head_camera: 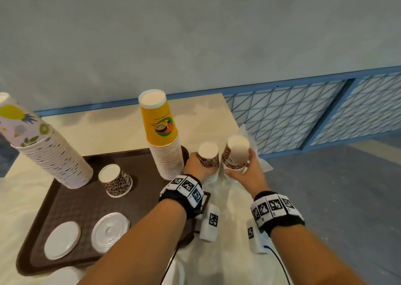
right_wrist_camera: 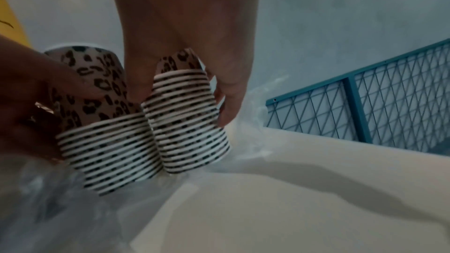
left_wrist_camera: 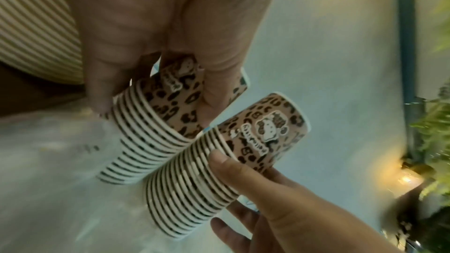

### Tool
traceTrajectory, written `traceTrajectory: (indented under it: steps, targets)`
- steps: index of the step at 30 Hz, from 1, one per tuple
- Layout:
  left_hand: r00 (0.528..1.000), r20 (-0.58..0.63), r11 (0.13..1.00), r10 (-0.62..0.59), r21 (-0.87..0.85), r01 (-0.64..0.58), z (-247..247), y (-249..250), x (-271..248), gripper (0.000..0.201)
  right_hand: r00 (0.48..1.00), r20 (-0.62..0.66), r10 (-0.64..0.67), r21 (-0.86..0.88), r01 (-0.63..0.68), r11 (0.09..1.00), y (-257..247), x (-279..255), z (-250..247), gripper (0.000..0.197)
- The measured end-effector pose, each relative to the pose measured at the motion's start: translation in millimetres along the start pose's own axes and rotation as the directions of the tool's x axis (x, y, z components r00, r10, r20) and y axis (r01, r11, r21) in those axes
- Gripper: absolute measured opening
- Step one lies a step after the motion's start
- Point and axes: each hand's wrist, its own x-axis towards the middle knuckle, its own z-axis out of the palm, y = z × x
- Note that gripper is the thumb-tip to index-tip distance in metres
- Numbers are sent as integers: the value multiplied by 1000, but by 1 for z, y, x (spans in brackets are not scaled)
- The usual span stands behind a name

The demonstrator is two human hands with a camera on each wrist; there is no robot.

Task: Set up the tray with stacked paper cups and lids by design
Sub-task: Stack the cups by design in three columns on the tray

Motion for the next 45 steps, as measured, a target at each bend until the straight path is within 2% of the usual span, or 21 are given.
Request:
traceTrajectory:
  steps: [3, 7, 12, 16, 18, 20, 22, 27, 30, 34, 37, 41, 45]
  targets:
    - [998, 7, 998, -63, -11, 63, 8, -9, 5, 72, 997, 71, 35, -1, -35, 999, 5, 2, 3, 93]
    - [995, 57, 994, -77, 80, 72, 11, -24, 11, 83, 989, 94, 113, 11, -114, 993, 9, 1, 6, 84]
    - [997, 80, 1000, -20, 18, 18, 5, -25, 6, 84, 988, 100, 119, 138, -132, 982, 27, 0, 10, 82]
    - [994, 99, 996, 53, -73, -46, -5, -22, -13, 83, 996, 59, 63, 189, -73, 979, 1, -21, 2, 92]
    - [991, 91, 990, 102, -108, -92, -15, -20, -26, 81, 998, 51, 28, 228, -39, 973, -11, -32, 1, 84]
    - [983, 79, 979, 166, -132, -154, -30, -18, -41, 78, 999, 53, 0, 273, -14, 962, -21, -43, 3, 77]
    - [974, 53, 967, 220, -140, -211, -50, -17, -57, 75, 999, 45, -31, 303, 16, 953, -28, -53, 9, 79]
    - [968, -37, 956, 248, -155, -250, -111, -31, -82, 80, 994, -45, -95, 355, 105, 929, -52, -72, 25, 78]
    - [957, -159, 950, 243, -159, -268, -154, -46, -88, 88, 986, -97, -138, 377, 164, 911, -71, -80, 31, 80]
    - [929, -319, 968, 187, -100, -229, -202, -65, -86, 80, 975, -117, -189, 410, 220, 885, -97, -94, 47, 79]
    - [917, -374, 980, 141, -77, -182, -218, -83, -72, 79, 974, -99, -203, 421, 225, 878, -109, -104, 59, 80]
    - [919, -388, 992, 62, -77, -100, -220, -100, -52, 78, 979, -72, -189, 410, 202, 890, -115, -115, 68, 80]
    - [941, -339, 1000, 23, -13, -29, -219, -111, -28, 80, 983, -79, -168, 365, 186, 912, -116, -121, 67, 77]
